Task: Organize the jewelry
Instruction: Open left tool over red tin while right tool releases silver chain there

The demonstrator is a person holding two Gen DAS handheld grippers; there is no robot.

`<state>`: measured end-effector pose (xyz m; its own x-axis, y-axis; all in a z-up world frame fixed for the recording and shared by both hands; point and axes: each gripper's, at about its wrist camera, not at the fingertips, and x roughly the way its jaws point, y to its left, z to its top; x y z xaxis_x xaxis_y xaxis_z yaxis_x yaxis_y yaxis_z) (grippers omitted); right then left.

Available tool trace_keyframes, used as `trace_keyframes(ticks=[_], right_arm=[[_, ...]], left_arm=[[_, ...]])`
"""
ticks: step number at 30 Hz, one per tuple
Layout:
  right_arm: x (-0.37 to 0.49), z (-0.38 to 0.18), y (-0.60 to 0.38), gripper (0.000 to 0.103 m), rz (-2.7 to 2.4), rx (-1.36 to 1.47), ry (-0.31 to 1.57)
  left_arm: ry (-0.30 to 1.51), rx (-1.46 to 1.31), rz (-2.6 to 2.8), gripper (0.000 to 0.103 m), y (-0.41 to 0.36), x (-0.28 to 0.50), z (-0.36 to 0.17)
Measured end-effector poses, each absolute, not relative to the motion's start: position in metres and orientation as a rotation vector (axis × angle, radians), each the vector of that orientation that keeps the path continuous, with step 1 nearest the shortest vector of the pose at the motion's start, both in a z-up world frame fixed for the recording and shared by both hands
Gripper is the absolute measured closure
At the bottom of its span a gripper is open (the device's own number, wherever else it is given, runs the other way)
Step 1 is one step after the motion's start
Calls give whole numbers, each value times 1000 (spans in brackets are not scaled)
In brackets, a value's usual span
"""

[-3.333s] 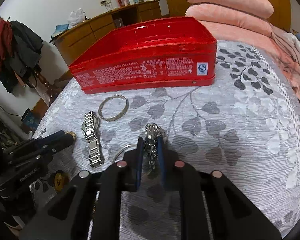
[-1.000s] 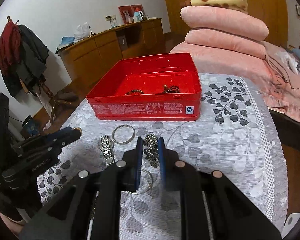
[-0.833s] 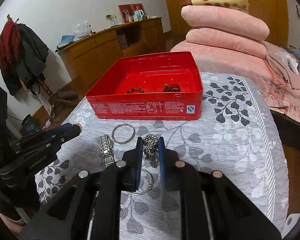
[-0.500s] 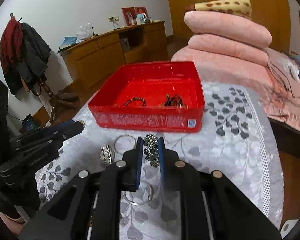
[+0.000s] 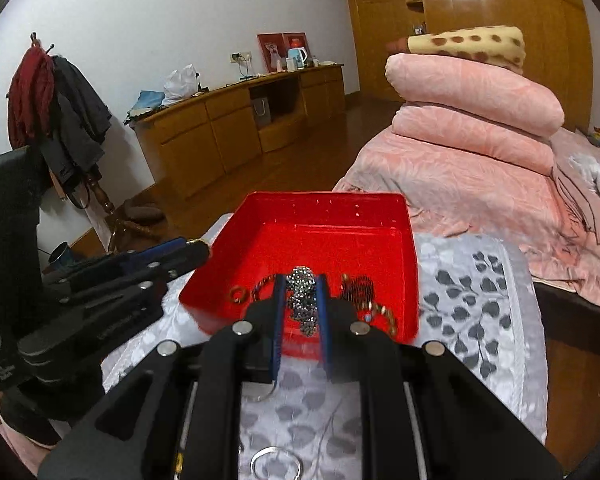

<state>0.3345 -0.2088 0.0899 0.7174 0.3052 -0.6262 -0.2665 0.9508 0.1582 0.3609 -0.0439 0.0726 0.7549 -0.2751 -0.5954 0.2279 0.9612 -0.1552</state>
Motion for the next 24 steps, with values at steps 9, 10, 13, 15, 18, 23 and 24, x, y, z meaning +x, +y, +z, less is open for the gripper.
trace_keyframes(ticks=[9, 10, 13, 15, 18, 23, 24], right_arm=[[382, 59, -210, 89, 308, 96, 788], [385, 54, -210, 89, 306, 99, 799], [392, 45, -211, 89, 300, 96, 820], [394, 42, -210, 76, 292, 90, 827], [392, 41, -214, 62, 264, 87, 816], [376, 52, -225, 62, 229, 93, 770], [370, 54, -226, 62, 219, 90, 757]], left_arm=[[739, -67, -221, 79, -47, 409, 42], [746, -65, -217, 79, -47, 412, 39], [755, -58, -210, 78, -49, 418, 33], [772, -59, -212, 76, -50, 421, 30], [777, -77, -214, 66, -47, 420, 29], [717, -103, -206, 46, -34, 399, 44], [701, -99, -198, 43, -32, 392, 48]])
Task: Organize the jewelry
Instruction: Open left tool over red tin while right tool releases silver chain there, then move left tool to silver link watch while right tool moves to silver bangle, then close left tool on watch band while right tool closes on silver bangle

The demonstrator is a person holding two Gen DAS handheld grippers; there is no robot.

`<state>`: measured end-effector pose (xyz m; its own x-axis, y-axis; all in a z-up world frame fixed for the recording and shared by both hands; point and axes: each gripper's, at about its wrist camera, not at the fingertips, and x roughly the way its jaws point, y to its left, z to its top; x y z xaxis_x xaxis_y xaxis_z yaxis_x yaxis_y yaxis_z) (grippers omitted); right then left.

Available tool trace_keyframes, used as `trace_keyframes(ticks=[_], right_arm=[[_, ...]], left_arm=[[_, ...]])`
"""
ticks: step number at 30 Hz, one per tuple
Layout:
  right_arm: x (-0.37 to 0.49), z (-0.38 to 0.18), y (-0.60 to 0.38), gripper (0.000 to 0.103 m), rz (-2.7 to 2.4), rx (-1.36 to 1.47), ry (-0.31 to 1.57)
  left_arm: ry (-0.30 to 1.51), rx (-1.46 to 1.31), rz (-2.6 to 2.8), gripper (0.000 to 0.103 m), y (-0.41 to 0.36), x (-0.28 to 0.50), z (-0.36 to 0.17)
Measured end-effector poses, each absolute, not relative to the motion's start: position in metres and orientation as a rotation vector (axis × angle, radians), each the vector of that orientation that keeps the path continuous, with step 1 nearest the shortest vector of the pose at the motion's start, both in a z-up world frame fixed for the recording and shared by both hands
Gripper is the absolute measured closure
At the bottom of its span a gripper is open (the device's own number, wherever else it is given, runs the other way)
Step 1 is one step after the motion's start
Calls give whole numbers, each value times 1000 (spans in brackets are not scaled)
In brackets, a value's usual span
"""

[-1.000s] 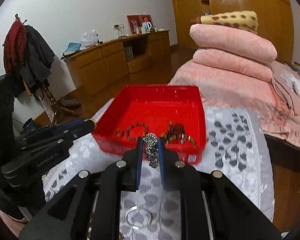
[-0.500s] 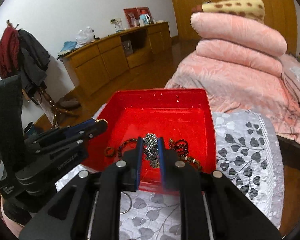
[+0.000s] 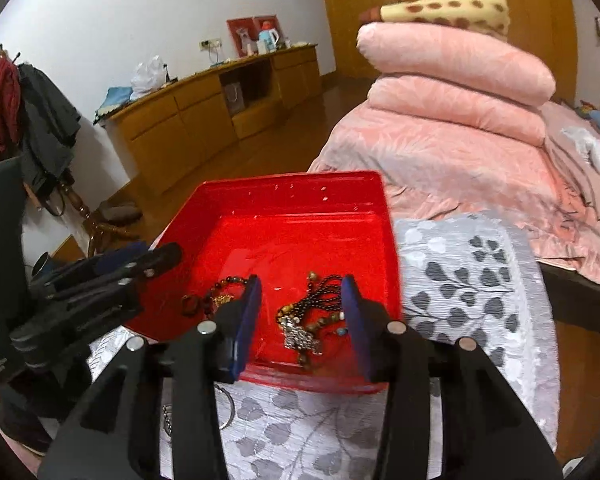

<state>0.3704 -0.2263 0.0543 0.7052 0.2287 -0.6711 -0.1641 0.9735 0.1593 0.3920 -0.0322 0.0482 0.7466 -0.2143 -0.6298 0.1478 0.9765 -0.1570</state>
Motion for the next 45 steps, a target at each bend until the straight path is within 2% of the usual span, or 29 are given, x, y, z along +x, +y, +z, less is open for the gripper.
trace_keyframes(ticks=[1, 3, 7, 9, 15, 25, 38, 40, 42, 45], right_arm=[[367, 56, -228, 61, 211, 88, 749], [350, 61, -232, 48, 197, 88, 722], [316, 62, -238, 31, 158, 78, 683], [296, 59, -242, 17, 129, 83, 676], [255, 42, -243, 10, 112, 90, 715], [214, 15, -221, 9, 146, 65, 791], [206, -20, -195, 9, 184, 56, 869], [207, -22, -192, 12, 182, 45, 874], [209, -26, -189, 25, 186, 41, 886], [214, -35, -187, 25, 185, 39, 919]], left_arm=[[688, -93, -189, 38, -29, 386, 52], [658, -87, -180, 29, -23, 368, 58], [615, -78, -149, 14, -8, 335, 65], [599, -77, -127, 9, 0, 316, 63], [609, -66, -102, 7, 8, 277, 52], [657, -95, -80, 7, 22, 231, 24], [740, -34, -54, 7, 14, 211, -15], [754, -24, -47, 7, 14, 212, -20], [767, -28, -47, 7, 15, 213, -24], [778, -38, -47, 7, 16, 214, -25]])
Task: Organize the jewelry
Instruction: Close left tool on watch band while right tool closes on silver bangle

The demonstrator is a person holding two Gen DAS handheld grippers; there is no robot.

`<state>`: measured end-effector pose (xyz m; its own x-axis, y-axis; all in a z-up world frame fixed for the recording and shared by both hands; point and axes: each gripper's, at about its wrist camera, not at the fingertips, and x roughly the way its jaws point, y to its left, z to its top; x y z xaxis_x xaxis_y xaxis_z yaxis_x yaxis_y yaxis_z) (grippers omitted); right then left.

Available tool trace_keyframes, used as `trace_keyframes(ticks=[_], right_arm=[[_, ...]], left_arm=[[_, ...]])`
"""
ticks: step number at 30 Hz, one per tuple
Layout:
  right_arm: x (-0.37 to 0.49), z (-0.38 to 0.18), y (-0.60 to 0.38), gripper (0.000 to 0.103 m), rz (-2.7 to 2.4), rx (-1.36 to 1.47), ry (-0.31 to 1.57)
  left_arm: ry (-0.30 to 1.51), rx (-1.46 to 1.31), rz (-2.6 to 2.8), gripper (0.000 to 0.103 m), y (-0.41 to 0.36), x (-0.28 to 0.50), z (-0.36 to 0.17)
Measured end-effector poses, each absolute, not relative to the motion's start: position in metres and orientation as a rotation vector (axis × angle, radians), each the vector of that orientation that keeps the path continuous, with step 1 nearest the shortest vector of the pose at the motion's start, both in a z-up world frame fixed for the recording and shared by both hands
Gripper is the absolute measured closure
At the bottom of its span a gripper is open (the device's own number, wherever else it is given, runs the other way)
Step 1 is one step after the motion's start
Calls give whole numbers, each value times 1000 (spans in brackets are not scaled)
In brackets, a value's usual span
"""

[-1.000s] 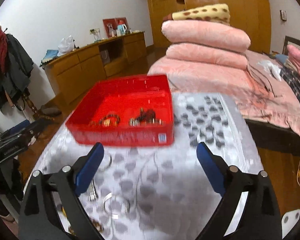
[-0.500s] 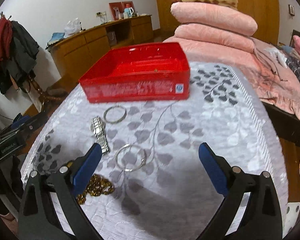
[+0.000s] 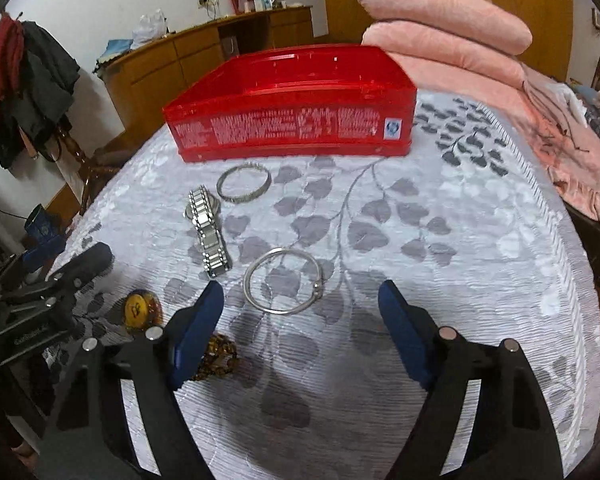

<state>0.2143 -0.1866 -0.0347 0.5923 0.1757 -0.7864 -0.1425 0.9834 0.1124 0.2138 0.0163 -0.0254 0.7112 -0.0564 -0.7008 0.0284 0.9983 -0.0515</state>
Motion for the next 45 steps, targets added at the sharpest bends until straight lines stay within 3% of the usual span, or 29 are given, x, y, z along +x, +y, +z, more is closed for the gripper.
trace_keyframes(ticks=[12, 20, 22, 23, 36, 40, 45], right_arm=[[228, -48, -172, 43, 158, -30, 958], [233, -49, -167, 41, 144, -50, 957], [232, -48, -169, 47, 137, -45, 951], [232, -48, -170, 56, 131, -41, 947], [226, -35, -206, 56, 86, 23, 919], [225, -33, -216, 56, 82, 36, 912], [228, -33, -226, 56, 79, 50, 908]], left_arm=[[789, -46, -64, 7, 15, 217, -26], [807, -58, -75, 7, 12, 222, -28], [809, -59, -73, 7, 12, 222, -29], [811, -61, -72, 7, 12, 223, -29], [822, -75, -120, 9, -14, 236, -26], [846, -61, -146, 20, -38, 250, -27], [896, -72, -132, 20, -52, 268, -37]])
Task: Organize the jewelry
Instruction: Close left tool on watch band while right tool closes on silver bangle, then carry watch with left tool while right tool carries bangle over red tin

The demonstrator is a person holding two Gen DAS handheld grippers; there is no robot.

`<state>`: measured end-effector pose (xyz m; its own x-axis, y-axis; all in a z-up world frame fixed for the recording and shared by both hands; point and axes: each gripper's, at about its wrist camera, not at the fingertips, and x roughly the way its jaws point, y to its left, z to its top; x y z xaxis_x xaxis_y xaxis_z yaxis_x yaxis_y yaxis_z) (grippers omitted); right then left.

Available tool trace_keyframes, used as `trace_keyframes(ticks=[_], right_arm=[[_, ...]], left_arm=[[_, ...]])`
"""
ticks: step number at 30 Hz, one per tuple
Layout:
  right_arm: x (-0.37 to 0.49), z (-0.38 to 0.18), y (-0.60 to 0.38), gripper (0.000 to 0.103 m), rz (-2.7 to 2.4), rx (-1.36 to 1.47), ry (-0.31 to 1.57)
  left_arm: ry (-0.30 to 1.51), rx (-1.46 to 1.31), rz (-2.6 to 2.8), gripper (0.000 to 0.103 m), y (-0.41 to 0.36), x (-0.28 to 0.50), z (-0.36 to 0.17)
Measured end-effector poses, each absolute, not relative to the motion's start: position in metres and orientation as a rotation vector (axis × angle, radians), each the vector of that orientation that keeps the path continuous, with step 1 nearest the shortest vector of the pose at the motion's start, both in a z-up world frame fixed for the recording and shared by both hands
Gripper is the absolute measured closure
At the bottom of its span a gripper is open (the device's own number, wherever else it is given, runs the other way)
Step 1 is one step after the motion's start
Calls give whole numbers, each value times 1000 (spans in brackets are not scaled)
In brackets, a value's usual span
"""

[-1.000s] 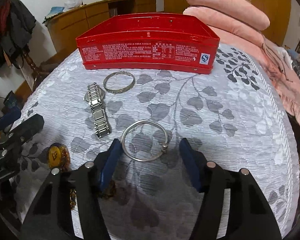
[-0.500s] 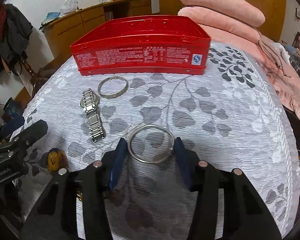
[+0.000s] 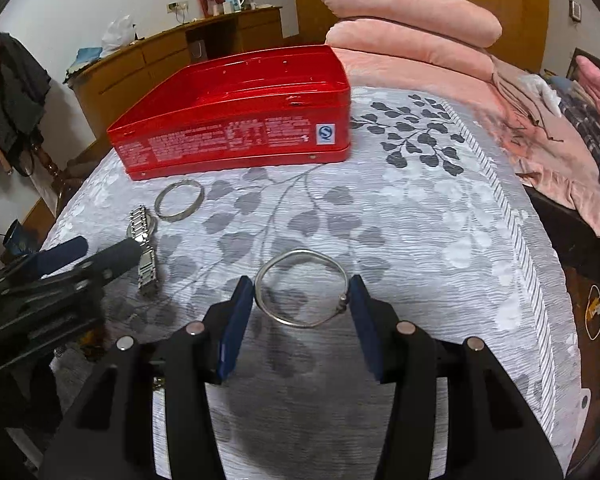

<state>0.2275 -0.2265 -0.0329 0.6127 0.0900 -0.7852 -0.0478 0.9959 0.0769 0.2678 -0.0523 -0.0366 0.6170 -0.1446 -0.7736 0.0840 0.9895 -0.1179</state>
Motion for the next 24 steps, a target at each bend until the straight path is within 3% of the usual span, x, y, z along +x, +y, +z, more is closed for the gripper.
trace_keyframes(ticks=[3, 8, 11, 16, 17, 24], right_arm=[[230, -34, -231, 56, 84, 56, 907], [235, -37, -232, 56, 96, 67, 910], [236, -38, -231, 55, 101, 70, 912], [235, -38, -230, 55, 102, 71, 913], [235, -38, -229, 55, 102, 71, 913], [234, -40, -224, 55, 106, 68, 920]], left_arm=[[921, -81, -121, 21, -52, 276, -43], [927, -41, -102, 32, -54, 279, -48], [919, -29, -114, 46, -52, 278, -47], [916, -51, -139, 82, -29, 275, -45], [918, -64, -155, 85, -23, 275, -45], [927, -93, -187, 83, -4, 269, -43]])
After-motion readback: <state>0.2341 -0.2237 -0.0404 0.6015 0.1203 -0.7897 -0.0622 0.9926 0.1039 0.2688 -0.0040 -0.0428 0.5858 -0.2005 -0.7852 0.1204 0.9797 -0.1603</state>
